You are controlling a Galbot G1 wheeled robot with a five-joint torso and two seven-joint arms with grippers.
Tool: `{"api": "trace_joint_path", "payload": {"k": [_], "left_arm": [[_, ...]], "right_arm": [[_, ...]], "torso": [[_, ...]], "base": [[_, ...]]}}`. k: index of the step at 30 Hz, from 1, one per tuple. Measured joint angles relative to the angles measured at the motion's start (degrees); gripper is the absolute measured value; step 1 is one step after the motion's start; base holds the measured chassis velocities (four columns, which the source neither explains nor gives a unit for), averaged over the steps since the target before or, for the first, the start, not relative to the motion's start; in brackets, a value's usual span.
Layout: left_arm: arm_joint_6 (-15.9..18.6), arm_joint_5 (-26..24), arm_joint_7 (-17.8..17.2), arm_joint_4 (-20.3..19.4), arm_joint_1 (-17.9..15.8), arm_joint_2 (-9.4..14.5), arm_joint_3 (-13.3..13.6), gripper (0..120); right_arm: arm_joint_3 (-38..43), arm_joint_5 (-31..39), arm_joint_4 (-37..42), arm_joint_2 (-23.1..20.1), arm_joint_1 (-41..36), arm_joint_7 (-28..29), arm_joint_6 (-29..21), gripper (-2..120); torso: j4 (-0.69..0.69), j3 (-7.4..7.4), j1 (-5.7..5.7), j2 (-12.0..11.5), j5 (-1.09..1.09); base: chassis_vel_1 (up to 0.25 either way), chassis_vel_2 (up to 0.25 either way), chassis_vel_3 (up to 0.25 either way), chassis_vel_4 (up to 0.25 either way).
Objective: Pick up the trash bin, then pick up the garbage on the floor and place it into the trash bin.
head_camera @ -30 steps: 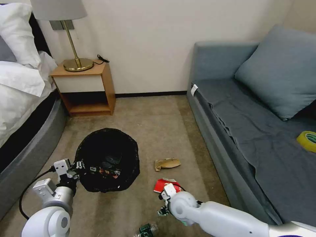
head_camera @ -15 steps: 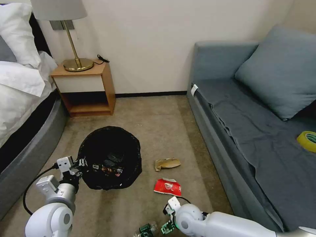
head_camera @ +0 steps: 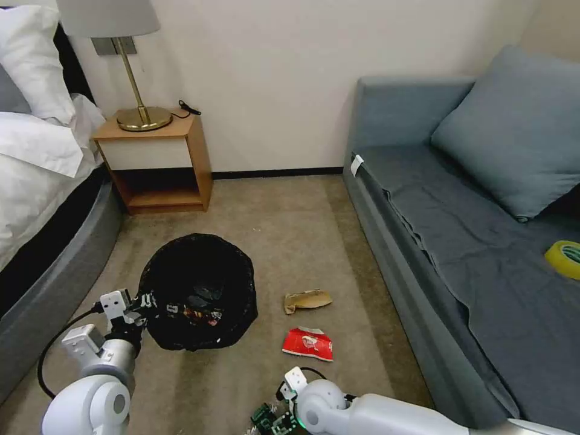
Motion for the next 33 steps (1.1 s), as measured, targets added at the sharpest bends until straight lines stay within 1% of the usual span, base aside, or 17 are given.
{"api": "trace_joint_path", "payload": {"k": [6, 11, 17, 23, 33], "left_arm": [[-0.1, 0.0, 0.0, 0.0, -0.1, -0.1, 0.0, 4], [-0.2, 0.0, 0.0, 0.0, 0.0, -0.1, 0.0, 4], [-0.3, 0.0, 0.0, 0.1, 0.0, -0.1, -0.3, 4], [-0.3, 0.0, 0.0, 0.0, -0.1, -0.1, -0.3, 4], [-0.8, 0.0, 0.1, 0.4, 0.3, -0.1, -0.7, 4]], "right_arm": [[1.0, -0.2, 0.2, 1.5, 0.5, 0.0, 0.3, 100], [1.2, -0.3, 0.4, 1.9, 0.8, 0.1, 0.5, 100], [0.9, 0.5, 4.3, 1.3, 1.5, 1.0, 0.5, 100], [0.3, 1.7, 6.7, 2.2, 2.4, 2.2, 0.4, 100], [-1.1, 0.1, 3.8, 4.3, 1.8, 1.6, 0.3, 100]], "torso": [[0.0, 0.0, 0.0, 0.0, 0.0], [0.0, 0.0, 0.0, 0.0, 0.0], [0.0, 0.0, 0.0, 0.0, 0.0], [0.0, 0.0, 0.0, 0.0, 0.0], [0.0, 0.0, 0.0, 0.0, 0.0]], "base": [[0.0, 0.0, 0.0, 0.0], [0.0, 0.0, 0.0, 0.0], [0.0, 0.0, 0.0, 0.0], [0.0, 0.0, 0.0, 0.0], [0.0, 0.0, 0.0, 0.0]]}}
